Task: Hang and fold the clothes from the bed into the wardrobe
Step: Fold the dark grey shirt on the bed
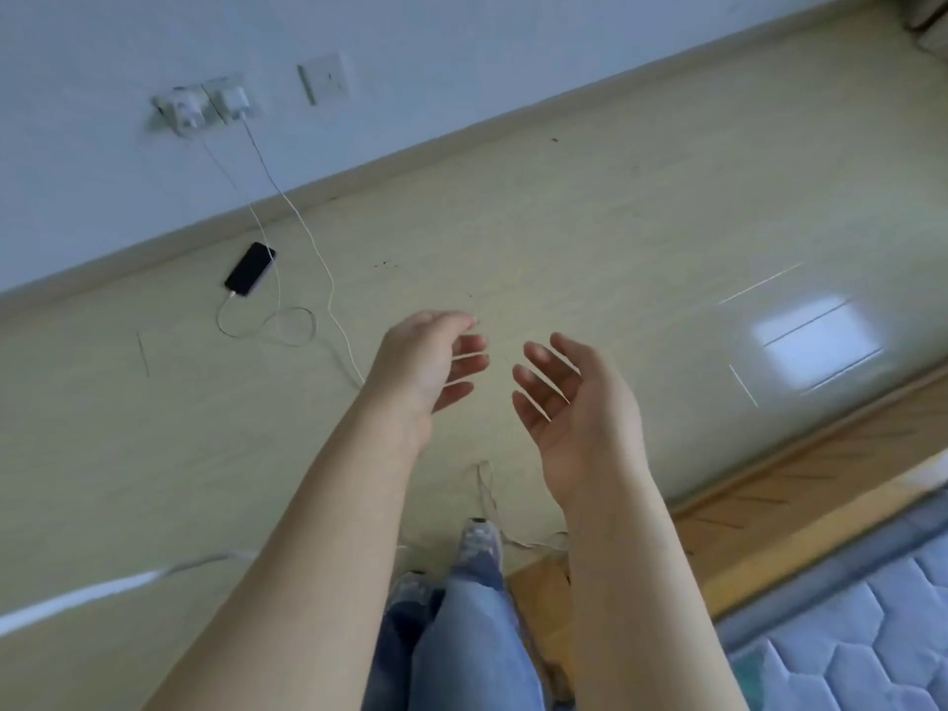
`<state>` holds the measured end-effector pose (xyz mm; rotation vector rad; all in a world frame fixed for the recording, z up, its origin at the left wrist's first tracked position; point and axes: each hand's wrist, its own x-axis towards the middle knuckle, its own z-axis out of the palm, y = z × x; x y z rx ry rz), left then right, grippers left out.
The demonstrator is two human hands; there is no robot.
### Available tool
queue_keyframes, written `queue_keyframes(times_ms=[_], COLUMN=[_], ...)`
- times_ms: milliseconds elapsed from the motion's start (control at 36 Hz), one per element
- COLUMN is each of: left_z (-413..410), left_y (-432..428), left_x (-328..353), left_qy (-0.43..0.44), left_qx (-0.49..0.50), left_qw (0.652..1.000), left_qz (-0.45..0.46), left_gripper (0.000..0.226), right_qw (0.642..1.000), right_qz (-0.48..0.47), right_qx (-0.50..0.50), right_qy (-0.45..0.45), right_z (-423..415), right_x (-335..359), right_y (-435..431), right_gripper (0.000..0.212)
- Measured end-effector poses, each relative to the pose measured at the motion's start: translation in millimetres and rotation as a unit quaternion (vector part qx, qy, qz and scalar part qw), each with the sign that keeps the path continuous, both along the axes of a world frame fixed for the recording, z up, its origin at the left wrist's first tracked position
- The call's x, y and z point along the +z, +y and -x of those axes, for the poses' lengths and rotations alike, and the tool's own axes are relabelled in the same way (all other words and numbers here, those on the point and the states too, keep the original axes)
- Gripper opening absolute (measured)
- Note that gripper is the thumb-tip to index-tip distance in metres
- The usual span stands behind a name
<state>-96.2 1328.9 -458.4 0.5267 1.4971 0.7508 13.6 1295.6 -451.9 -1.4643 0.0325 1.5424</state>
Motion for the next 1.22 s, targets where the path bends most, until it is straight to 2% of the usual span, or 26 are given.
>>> queue_keyframes(times_ms=[194,389,667,889,1056,1222], left_z=[-15.6,-61.4,-109.3,-133.4,-177.7,-259.1], left_y=[54.3,99.3,192.9,251.0,273.0,281.2], left_x=[-57.0,-83.2,-91.2,-97.9,-73.2,-36.2], left_qy=[0.024,-0.012,-0.066,-0.039,-0.032,-0.029], left_qx=[0.028,0.001,-0.029,-0.041,-0.082,-0.137], left_qw=[0.999,0.999,0.996,0.996,0.994,0.99], left_qz=[0.028,0.051,0.048,0.066,0.058,0.034], left_gripper=[0.011,0.014,0.013,0.013,0.012,0.013], right_qw=[0.999,0.996,0.992,0.983,0.976,0.964], right_qz=[0.035,0.079,0.079,0.097,0.08,0.055], right_qx=[-0.007,-0.034,-0.097,-0.15,-0.2,-0.258], right_qy=[0.033,0.035,0.021,0.033,0.033,0.035], right_z=[-19.3,-51.7,-84.0,-102.0,-148.0,-224.2], right_x=[-61.6,-91.5,-89.9,-93.5,-67.2,-38.2], right_y=[65.7,96.5,182.1,237.1,252.1,253.3], right_gripper=[0.012,0.014,0.012,0.011,0.011,0.011])
